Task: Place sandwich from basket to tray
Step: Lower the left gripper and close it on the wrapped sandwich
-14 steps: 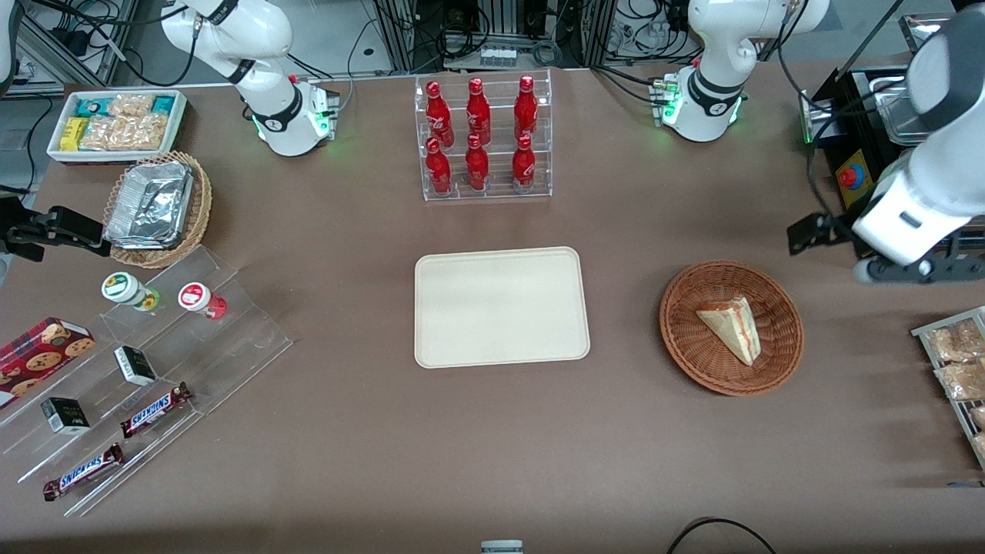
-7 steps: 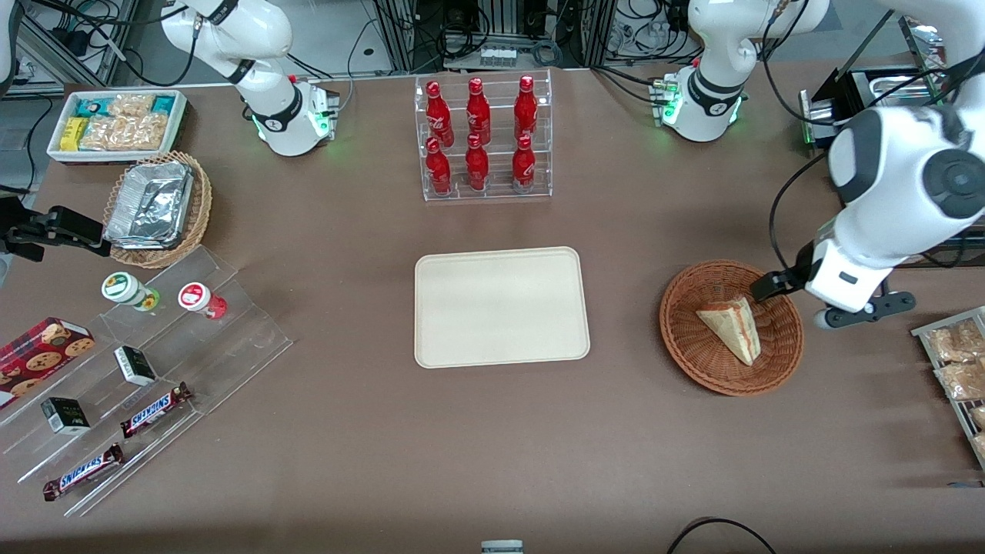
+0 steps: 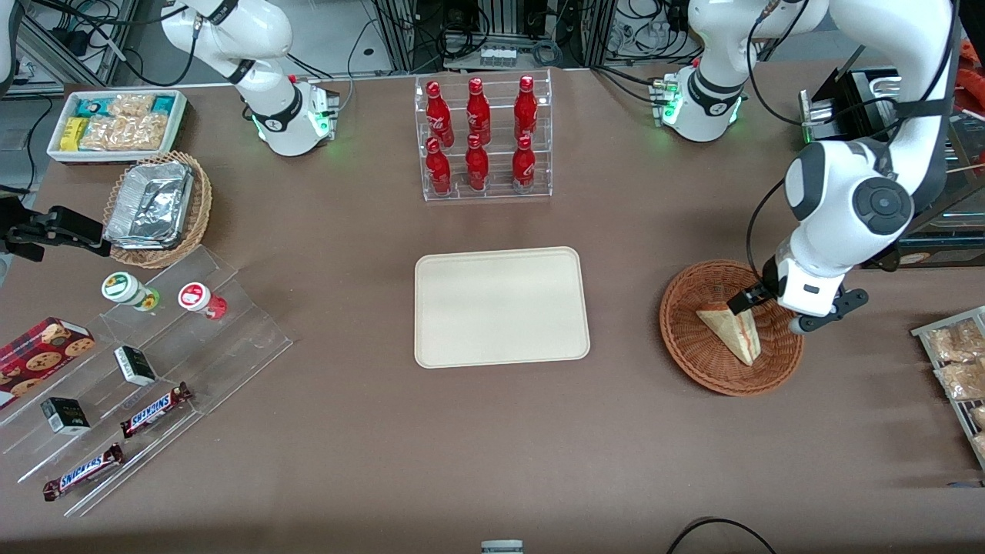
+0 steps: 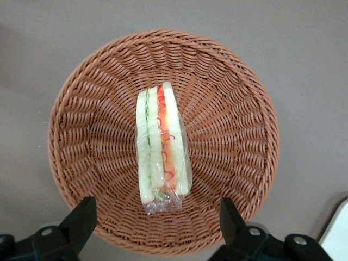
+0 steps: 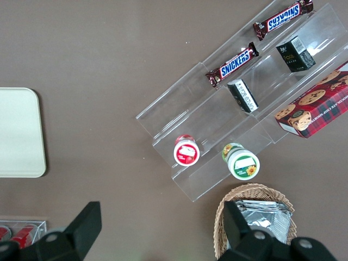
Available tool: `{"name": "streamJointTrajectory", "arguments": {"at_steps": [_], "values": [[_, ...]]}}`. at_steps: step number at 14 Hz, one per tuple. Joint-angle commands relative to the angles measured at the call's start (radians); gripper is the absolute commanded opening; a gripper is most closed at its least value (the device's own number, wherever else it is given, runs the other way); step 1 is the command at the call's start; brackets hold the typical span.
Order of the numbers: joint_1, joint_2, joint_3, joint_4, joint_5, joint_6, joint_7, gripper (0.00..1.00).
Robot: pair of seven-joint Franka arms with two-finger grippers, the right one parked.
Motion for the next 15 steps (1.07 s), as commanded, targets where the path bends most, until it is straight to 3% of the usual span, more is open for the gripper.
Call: {"name": "streamJointTrajectory", "arguments": {"at_steps": [1, 9, 10, 12, 14, 15], "values": [[-0.009, 0.021, 0.004, -0.019, 0.011, 0.055, -0.059, 1.00], [-0.015, 0.115, 0.004, -0.020, 0.011, 0.147, -0.114, 0.98], [-0.021, 0.120, 0.004, -0.020, 0.011, 0.147, -0.115, 0.88], [-0.021, 0.123, 0.004, -0.023, 0.011, 0.147, -0.117, 0.56], [-0.021, 0.124, 0.004, -0.020, 0.011, 0.141, -0.117, 0.08], [-0.021, 0.123, 0.004, -0.017, 0.011, 0.138, -0.114, 0.00]]}}
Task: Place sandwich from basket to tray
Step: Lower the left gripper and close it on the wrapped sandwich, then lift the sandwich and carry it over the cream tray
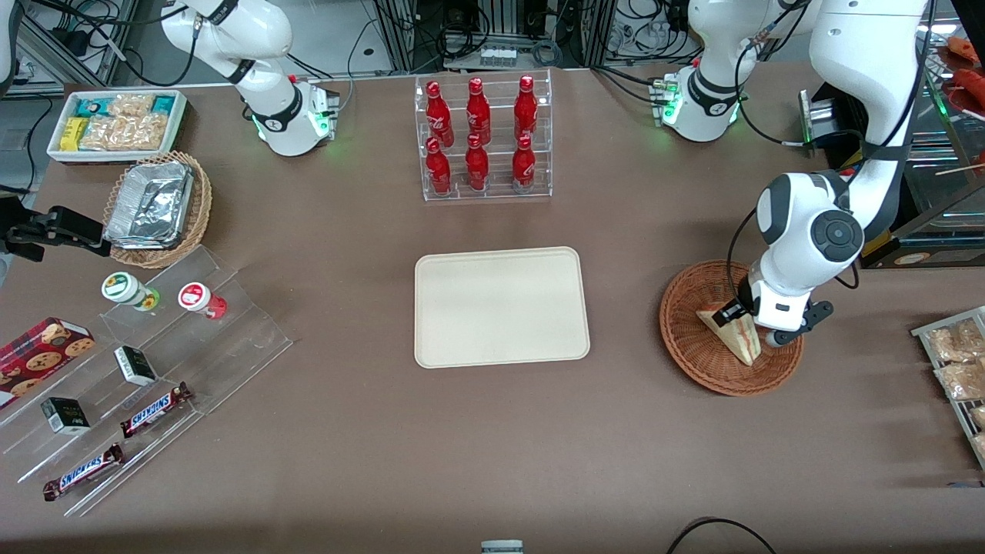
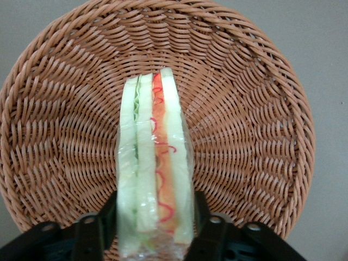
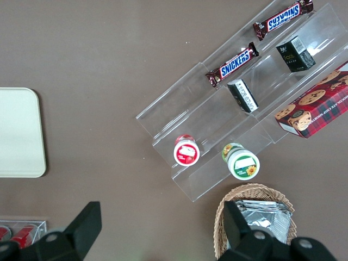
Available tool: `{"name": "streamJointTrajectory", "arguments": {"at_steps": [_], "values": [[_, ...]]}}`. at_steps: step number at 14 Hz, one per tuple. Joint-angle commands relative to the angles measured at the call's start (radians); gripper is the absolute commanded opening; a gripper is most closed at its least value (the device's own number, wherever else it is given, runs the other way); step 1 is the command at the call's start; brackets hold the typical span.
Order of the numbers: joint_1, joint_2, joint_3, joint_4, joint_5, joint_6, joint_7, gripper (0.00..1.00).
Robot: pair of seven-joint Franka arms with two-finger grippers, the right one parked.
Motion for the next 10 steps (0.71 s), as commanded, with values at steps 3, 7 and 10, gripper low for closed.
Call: {"name": "streamJointTrajectory", "arguments": {"at_steps": [3, 7, 10], "values": [[-0.012, -0.021, 0.004, 0.014, 0.012, -0.008, -0.010, 0.00], [-0.071, -0.035, 0.002, 0.217, 0.015, -0.291, -0.007, 0.00], [-0.160, -0.028, 0.001, 0.386, 0.043, -0.480, -0.007, 0.00]]}}
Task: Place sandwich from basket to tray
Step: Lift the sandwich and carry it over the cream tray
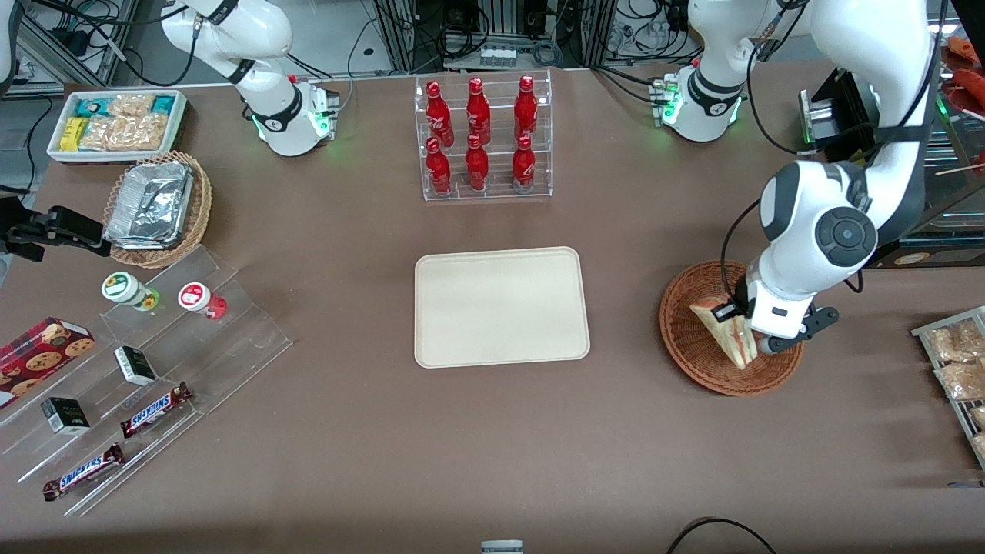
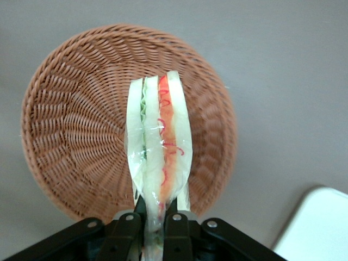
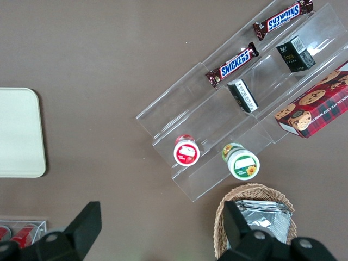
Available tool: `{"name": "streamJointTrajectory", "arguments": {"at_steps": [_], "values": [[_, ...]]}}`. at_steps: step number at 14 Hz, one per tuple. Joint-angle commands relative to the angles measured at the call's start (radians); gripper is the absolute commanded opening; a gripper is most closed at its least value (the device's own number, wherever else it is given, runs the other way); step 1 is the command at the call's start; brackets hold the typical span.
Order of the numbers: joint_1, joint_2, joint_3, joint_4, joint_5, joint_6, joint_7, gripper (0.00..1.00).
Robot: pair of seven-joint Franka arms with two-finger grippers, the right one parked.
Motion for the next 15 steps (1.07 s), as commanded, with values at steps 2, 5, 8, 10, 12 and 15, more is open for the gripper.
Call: {"name": "streamJointTrajectory", "arguments": {"at_steps": [2, 5, 8, 10, 12, 15], "values": [[-0.143, 0.021, 0.005, 0.172, 0.014, -0.145, -0.007, 0.00], [-0.275, 0.069, 0.000, 0.232, -0.011, -0.143, -0.026, 0.00], [-0.376, 0.161, -0.002, 0.336, -0.071, -0.138, -0.030, 0.00], [-0.445, 0.248, -0.002, 0.425, -0.091, -0.136, -0.068, 0.00], [-0.497, 0.337, -0.002, 0.518, -0.095, -0.136, -0.090, 0.00], [-0.563, 0.411, -0.002, 0.542, -0.092, -0.068, -0.092, 0.00]]}}
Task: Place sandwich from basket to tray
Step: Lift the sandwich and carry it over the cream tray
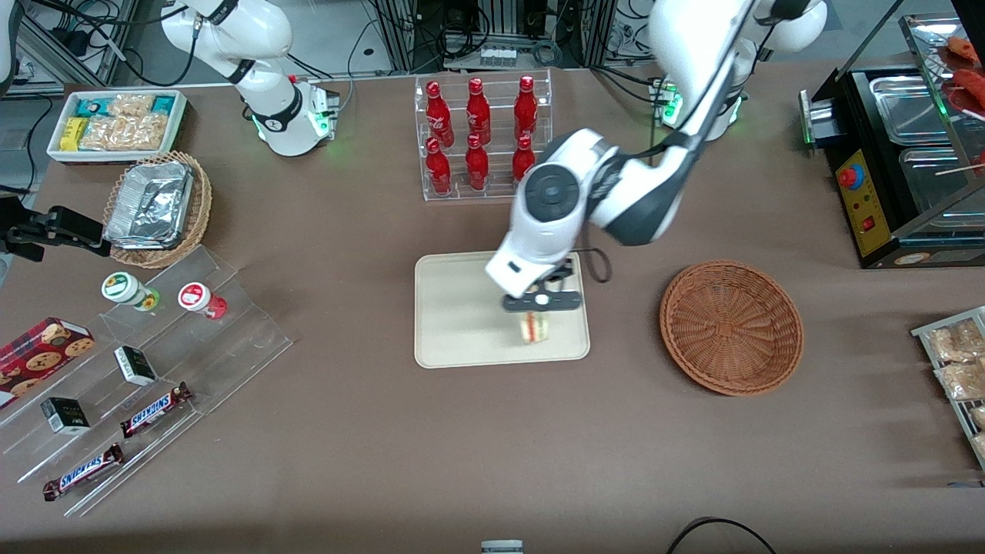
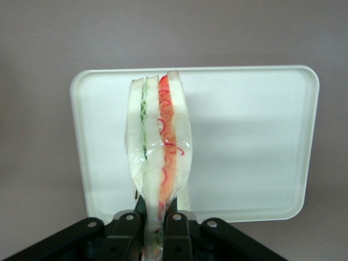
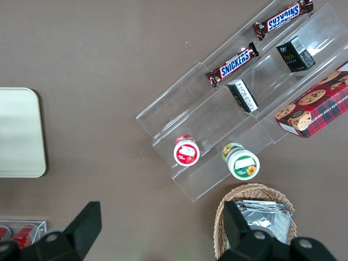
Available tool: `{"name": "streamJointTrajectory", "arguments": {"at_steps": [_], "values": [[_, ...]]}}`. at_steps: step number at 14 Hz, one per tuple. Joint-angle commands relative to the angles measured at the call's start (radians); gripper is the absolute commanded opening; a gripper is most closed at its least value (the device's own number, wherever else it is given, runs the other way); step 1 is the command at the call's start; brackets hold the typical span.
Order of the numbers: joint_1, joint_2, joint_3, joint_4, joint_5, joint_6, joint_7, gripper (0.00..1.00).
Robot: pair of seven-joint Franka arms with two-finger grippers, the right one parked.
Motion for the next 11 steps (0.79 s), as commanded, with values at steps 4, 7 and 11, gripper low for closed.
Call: {"name": "streamJointTrajectory", "arguments": {"at_steps": [4, 7, 11], "values": [[-0.080, 0.131, 0.015, 0.064, -0.012, 0.104, -0.010, 0.00], [-0.083, 0.164, 0.015, 0.061, -0.008, 0.138, -0.009, 0.00], [-0.083, 0.184, 0.012, 0.060, -0.011, 0.140, -0.012, 0.00]]}}
